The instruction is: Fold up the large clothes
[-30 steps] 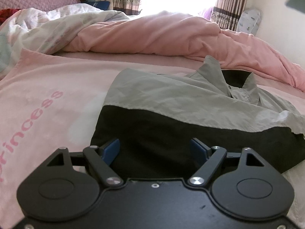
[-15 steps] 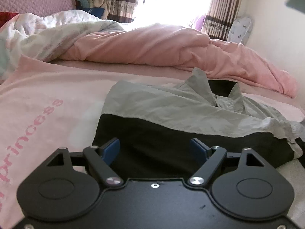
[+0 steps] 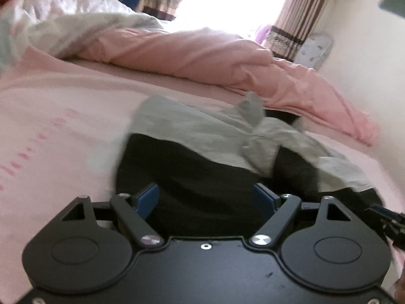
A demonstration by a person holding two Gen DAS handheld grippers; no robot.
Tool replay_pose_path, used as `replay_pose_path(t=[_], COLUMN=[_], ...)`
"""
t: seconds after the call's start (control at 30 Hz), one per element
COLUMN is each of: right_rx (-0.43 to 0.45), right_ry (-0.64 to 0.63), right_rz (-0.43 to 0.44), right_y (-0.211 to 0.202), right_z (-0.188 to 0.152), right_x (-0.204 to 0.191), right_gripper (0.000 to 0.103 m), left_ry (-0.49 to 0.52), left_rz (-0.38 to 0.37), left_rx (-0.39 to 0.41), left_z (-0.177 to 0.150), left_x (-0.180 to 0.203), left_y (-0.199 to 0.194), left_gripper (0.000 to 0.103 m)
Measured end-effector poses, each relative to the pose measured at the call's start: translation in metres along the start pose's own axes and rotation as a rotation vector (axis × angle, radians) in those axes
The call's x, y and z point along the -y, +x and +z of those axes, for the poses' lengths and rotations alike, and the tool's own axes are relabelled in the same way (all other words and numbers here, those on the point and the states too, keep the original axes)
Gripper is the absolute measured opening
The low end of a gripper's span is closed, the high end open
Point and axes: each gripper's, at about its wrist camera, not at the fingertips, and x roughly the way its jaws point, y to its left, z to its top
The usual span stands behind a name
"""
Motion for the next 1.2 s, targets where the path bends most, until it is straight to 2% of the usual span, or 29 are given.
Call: replay_pose_path(t=[0.07, 0.13, 0.27, 0.43, 0.53, 0.57, 0.6, 0.63, 0.73, 0.8, 0.87, 0.9, 0.93, 0.97, 1.0, 1.1, 1.17, 1.2], right_rx=[0.007, 0.017, 0.000, -0.025, -0.037, -0.038, -0.036, -0.034, -0.028, -0.023, -0.016, -0.015, -0.014, -0.013, -0.011, -0.002, 0.011, 0.020], right_ry=[0.092, 0.171, 0.189, 0.205, 0.238, 0.249, 0.255, 0.258, 0.262, 0.265, 0.271, 0.274, 0.276, 0.278, 0.279, 0.277, 0.279, 0.281], right_rz=[-0.068, -0.091, -0.125, -0.127, -0.130, -0.132, -0.133, -0.133, -0.137, -0.134, -0.123, -0.118, -0.115, -0.110, -0.106, -0.107, -0.110, -0.114], right_y=[-0.004, -0.009, -0.012, -0.001, -0.002, -0.002, -0.004, -0.004, -0.005, -0.007, -0.011, -0.012, -0.014, -0.016, -0.019, -0.025, -0.030, -0.031], right_z=[0.003, 0.002, -0.014, -0.030, -0.032, -0.033, -0.035, -0.035, -0.036, -0.036, -0.037, -0.037, -0.037, -0.037, -0.037, -0.036, -0.033, -0.031], right_x=[0.035, 0.054, 0.073, 0.093, 0.109, 0.112, 0.116, 0.118, 0.122, 0.122, 0.121, 0.119, 0.118, 0.116, 0.114, 0.110, 0.108, 0.108], right_gripper=[0.062, 0.062, 0.062, 0.062, 0.062, 0.062, 0.062, 0.062, 0.062, 0.062, 0.062, 0.062, 0.062, 0.062, 0.062, 0.062, 0.062, 0.062], left_ry=[0.010, 0.056, 0.203, 0.377, 0.503, 0.532, 0.547, 0.547, 0.492, 0.429, 0.362, 0.332, 0.307, 0.288, 0.277, 0.247, 0.157, 0.087], left_rz=[-0.030, -0.045, -0.031, 0.038, 0.163, 0.183, 0.186, 0.196, 0.195, 0.175, 0.186, 0.193, 0.188, 0.200, 0.242, 0.325, 0.346, 0.325], left_rx=[-0.003, 0.000, 0.035, 0.063, 0.052, 0.041, 0.030, 0.036, 0.073, 0.119, 0.178, 0.193, 0.202, 0.209, 0.220, 0.237, 0.212, 0.200], left_z=[-0.001, -0.001, 0.000, -0.004, -0.014, -0.017, -0.021, -0.023, -0.018, -0.010, -0.003, -0.001, 0.000, 0.000, -0.003, -0.008, -0.007, -0.005], left_x=[0.016, 0.039, 0.100, 0.163, 0.188, 0.191, 0.192, 0.192, 0.181, 0.166, 0.146, 0.134, 0.123, 0.111, 0.098, 0.064, 0.041, 0.028], left_y=[0.006, 0.014, 0.031, 0.069, 0.101, 0.110, 0.117, 0.120, 0.108, 0.085, 0.054, 0.039, 0.027, 0.015, 0.002, -0.026, -0.036, -0.040], left_gripper=[0.082, 0.082, 0.082, 0.082, 0.081, 0.079, 0.073, 0.054, 0.030, 0.025, 0.027, 0.032, 0.047, 0.069, 0.076, 0.079, 0.077, 0.076])
